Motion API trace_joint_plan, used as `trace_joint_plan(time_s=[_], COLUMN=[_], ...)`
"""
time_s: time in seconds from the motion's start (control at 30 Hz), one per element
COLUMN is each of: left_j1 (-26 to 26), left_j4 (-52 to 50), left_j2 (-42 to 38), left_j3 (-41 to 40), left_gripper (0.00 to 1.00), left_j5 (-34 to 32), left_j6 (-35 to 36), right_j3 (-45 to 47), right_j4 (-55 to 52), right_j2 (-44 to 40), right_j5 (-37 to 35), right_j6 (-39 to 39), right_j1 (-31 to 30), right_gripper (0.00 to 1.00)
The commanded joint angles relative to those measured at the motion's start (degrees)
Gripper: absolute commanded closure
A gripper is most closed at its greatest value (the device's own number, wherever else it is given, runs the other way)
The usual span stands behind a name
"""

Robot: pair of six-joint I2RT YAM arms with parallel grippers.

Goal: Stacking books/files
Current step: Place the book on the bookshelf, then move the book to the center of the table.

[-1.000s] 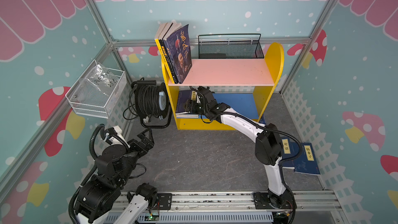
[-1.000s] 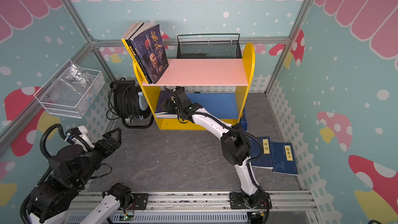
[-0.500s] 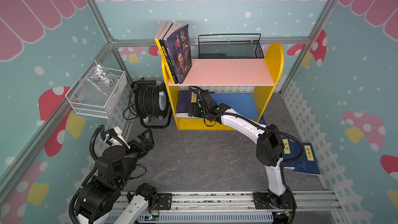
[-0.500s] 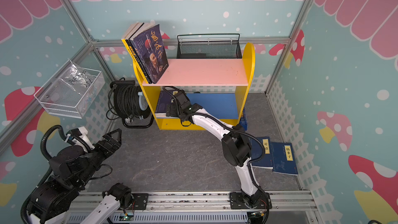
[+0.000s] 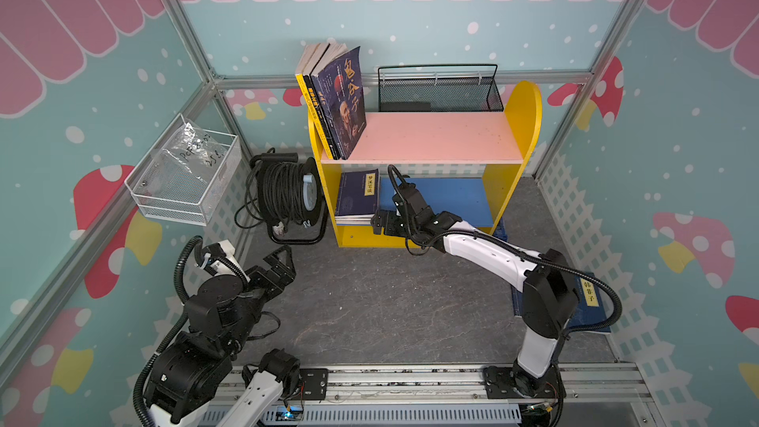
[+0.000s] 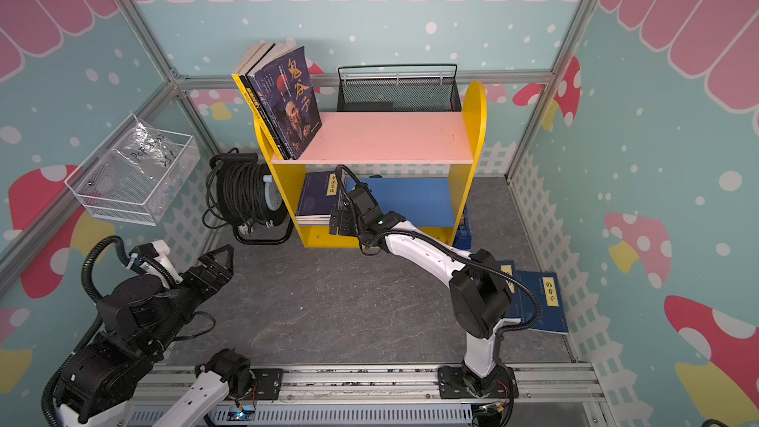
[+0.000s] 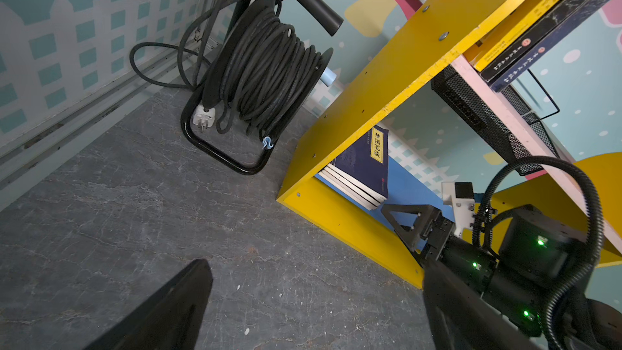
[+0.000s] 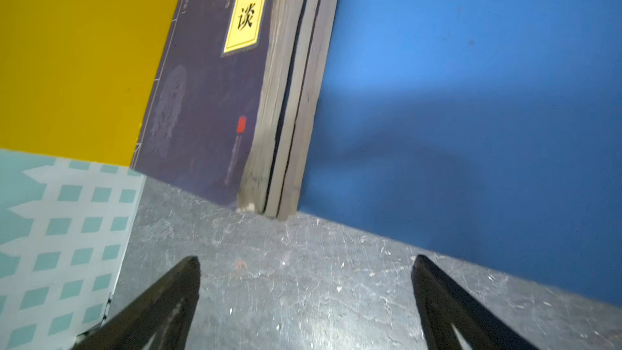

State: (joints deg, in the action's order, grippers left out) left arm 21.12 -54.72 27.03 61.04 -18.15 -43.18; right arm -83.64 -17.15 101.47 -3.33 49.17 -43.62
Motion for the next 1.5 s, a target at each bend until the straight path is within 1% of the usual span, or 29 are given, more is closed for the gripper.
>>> trace_joint_plan(time_s=[0.0,0.1,0.17,0.2,0.3,0.37,0.47,0.5,0.53,0.6,0.7,0.77,0.87,0.93,1.0,1.07,1.1,1.17,1.27,1.37,1.47], left_j1=[-0.2,-0.1,-0.2,-0.2,-0.2,0.1,1.8,2.1,4.2,6.6,11.9,16.3,22.3,26.1,29.1,31.4,32.4,34.6,35.4,35.5,35.5], left_j4=[1.6,2.7,3.9,4.9,10.2,15.2,20.7,21.4,22.0,22.5,22.8,22.9,24.6,25.7,26.8,27.8,28.2,28.3,28.2,27.8,26.9], left_j2=[1.2,2.7,4.2,5.0,7.9,9.1,10.1,10.5,11.0,12.1,14.9,17.9,23.0,26.5,30.1,33.3,34.3,35.6,35.4,33.5,31.4], left_j3=[0.5,0.1,-0.3,-0.6,-2.3,-4.9,-8.2,-8.5,-8.7,-8.7,-8.6,-8.1,-7.7,-7.6,-7.4,-6.8,-6.7,-6.1,-5.8,-6.3,-7.2], left_gripper=[0.01,0.01,0.01,0.01,0.01,0.0,0.01,0.01,0.01,0.01,0.01,0.01,0.01,0.01,0.01,0.01,0.01,0.01,0.01,0.01,0.01], left_j5=[2.1,4.5,7.4,9.4,18.9,24.6,26.7,26.3,25.7,24.2,20.3,17.5,16.5,14.9,13.6,13.5,13.0,9.8,7.0,4.8,3.2], left_j6=[0.5,0.6,0.7,1.0,1.3,0.1,-1.8,-2.1,-2.3,-2.2,-0.1,2.1,4.5,5.8,6.3,6.1,6.0,5.6,5.5,5.6,4.7], right_j3=[5.4,11.8,15.9,17.3,21.3,24.6,30.5,32.1,33.7,36.7,40.7,42.1,44.2,45.5,44.8,43.1,42.4,41.3,40.9,41.4,41.5], right_j4=[5.5,5.2,4.5,3.7,-0.4,-3.1,-6.5,-7.8,-9.5,-11.3,-11.4,-11.3,-9.3,-6.1,-4.7,-4.5,-4.5,-4.2,-3.2,-1.9,0.0], right_j2=[-5.4,-10.7,-15.1,-16.9,-23.7,-27.9,-33.0,-34.5,-36.3,-39.3,-41.9,-41.3,-39.2,-38.2,-37.7,-36.3,-35.2,-31.8,-28.5,-26.2,-23.3], right_j5=[1.0,0.3,-1.5,-2.9,-9.2,-12.0,-12.5,-13.4,-14.9,-16.1,-12.7,-10.2,-9.6,-7.8,-8.8,-11.7,-11.6,-8.7,-6.9,-6.3,-4.9], right_j6=[1.8,4.2,5.8,6.4,8.2,9.5,11.1,11.3,11.4,10.7,7.4,4.4,0.8,-1.5,-3.3,-6.0,-6.9,-7.7,-8.5,-10.4,-13.8], right_j1=[-0.7,-1.3,-1.2,-1.2,-1.0,0.6,6.1,7.7,9.8,14.3,24.6,31.6,39.6,44.3,47.7,51.4,53.6,60.0,66.7,71.4,72.9], right_gripper=[0.0,0.0,0.0,0.0,0.0,0.0,0.01,0.01,0.0,0.0,0.0,0.01,0.0,0.0,0.0,0.01,0.01,0.0,0.0,0.01,0.0])
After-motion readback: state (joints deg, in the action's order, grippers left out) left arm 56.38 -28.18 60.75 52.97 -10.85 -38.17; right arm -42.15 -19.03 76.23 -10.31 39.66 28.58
